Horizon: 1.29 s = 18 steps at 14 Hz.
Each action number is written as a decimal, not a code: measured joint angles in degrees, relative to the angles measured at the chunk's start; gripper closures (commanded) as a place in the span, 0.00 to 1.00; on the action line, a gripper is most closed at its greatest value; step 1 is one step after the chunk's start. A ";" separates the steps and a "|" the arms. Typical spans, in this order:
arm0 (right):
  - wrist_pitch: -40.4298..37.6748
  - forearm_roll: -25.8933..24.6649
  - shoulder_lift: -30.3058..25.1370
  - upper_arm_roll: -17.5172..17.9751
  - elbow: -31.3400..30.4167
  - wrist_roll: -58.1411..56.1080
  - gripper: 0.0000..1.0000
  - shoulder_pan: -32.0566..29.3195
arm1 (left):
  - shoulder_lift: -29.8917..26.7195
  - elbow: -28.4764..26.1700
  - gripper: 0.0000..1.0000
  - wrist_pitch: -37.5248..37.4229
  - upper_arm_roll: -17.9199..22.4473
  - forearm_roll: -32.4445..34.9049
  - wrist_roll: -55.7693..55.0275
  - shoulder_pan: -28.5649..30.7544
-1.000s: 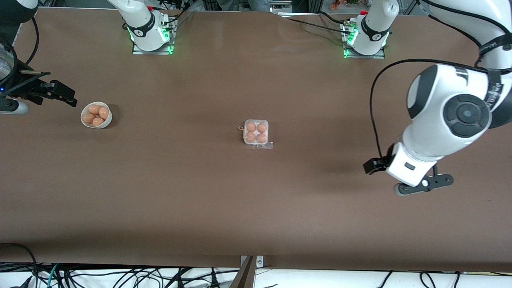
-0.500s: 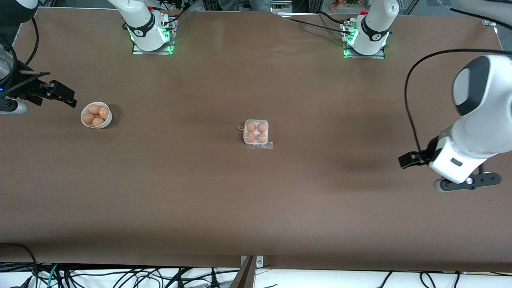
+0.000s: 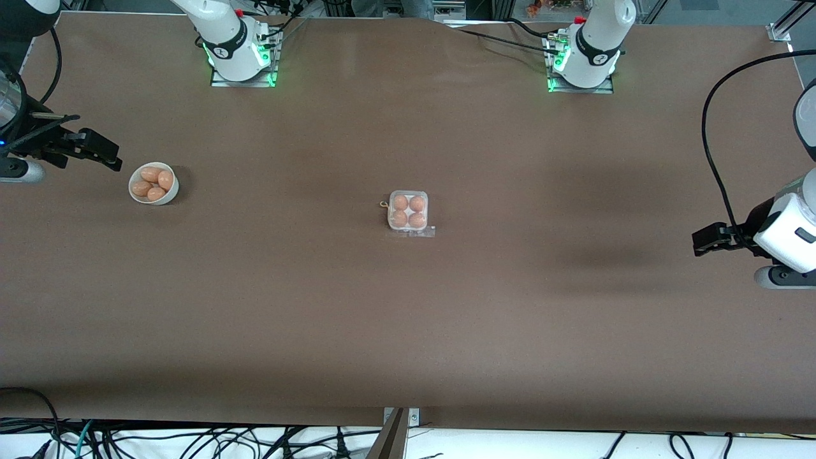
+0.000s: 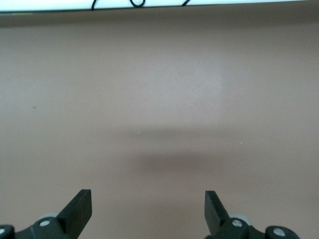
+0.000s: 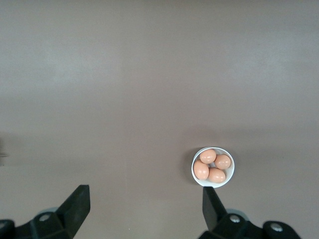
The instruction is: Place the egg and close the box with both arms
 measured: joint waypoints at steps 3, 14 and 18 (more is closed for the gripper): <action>0.01 0.00 0.00 0.00 0.00 0.00 0.00 0.00 | -2.56 -5.46 0.00 4.62 0.64 -2.48 0.04 0.52; 0.02 0.00 0.03 -0.04 0.00 0.00 0.00 -0.10 | -8.97 -11.15 0.00 3.18 2.20 -5.85 0.22 -0.08; 0.02 0.00 0.04 -0.05 0.00 0.00 0.00 -0.11 | -9.46 -11.20 0.00 0.83 2.20 -5.86 0.22 -0.23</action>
